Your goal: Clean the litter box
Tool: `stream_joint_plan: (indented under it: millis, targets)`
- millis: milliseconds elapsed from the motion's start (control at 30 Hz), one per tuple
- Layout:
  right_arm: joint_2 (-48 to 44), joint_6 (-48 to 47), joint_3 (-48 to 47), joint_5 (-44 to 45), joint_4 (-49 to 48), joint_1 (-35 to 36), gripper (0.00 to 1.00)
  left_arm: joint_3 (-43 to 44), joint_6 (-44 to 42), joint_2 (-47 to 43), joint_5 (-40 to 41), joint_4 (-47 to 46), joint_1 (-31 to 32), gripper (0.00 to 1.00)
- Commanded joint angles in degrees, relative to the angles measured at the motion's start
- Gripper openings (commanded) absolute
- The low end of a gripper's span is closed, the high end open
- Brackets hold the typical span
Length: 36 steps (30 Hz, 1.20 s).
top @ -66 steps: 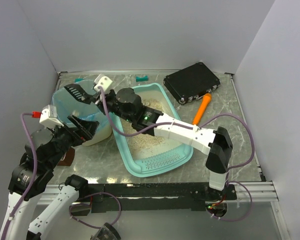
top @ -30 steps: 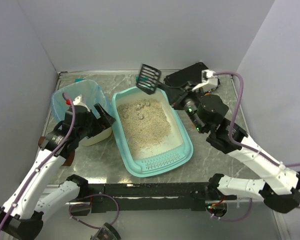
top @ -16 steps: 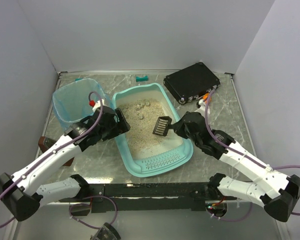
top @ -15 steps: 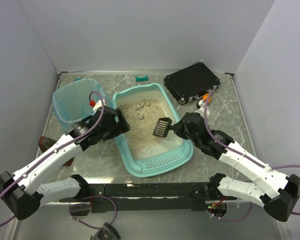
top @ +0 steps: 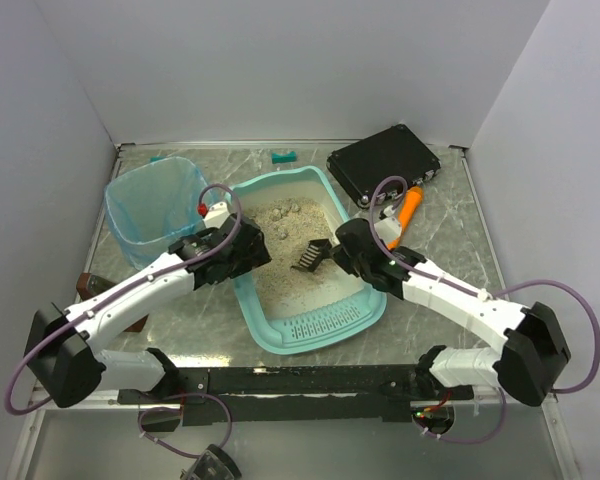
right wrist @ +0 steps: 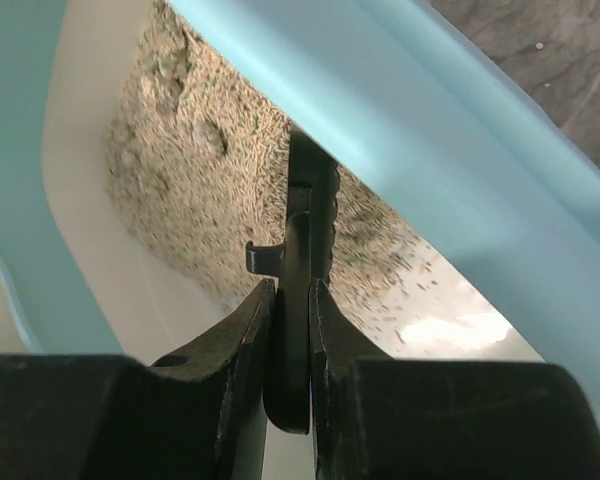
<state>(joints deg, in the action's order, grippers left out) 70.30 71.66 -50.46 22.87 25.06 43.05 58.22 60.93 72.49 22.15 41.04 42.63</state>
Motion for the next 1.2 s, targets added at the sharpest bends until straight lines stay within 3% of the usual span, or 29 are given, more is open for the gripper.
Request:
stream_joint_plan:
  millis: [0, 300, 400, 700, 1033, 1167]
  targets:
    - [4.0, 4.8, -0.5, 1.9, -4.6, -1.2, 0.0, 0.0, 2.2, 3.6, 0.6, 1.0, 0.3, 0.99]
    - [10.3, 4.6, 1.5, 2.0, -17.1, -1.8, 0.0, -2.2, 2.0, 6.3, -0.8, 0.2, 0.2, 0.85]
    - [12.0, 3.6, 2.0, 4.7, -22.6, -1.7, 0.0, -2.7, 1.4, 6.6, -1.2, -0.3, 0.3, 0.75]
    - [20.7, 1.3, 1.5, 3.8, -33.6, -2.0, 0.0, -1.4, -0.5, 10.8, -2.0, 1.4, 0.2, 0.71]
    - [28.0, -4.2, 4.5, 0.1, -54.8, -2.0, 0.0, -2.3, -1.5, 11.3, -3.8, 0.1, 0.3, 0.66]
    - [29.0, -4.7, 8.3, 0.3, -67.5, -2.1, 0.0, -2.5, -1.7, 11.3, -3.8, -0.1, 0.3, 0.64]
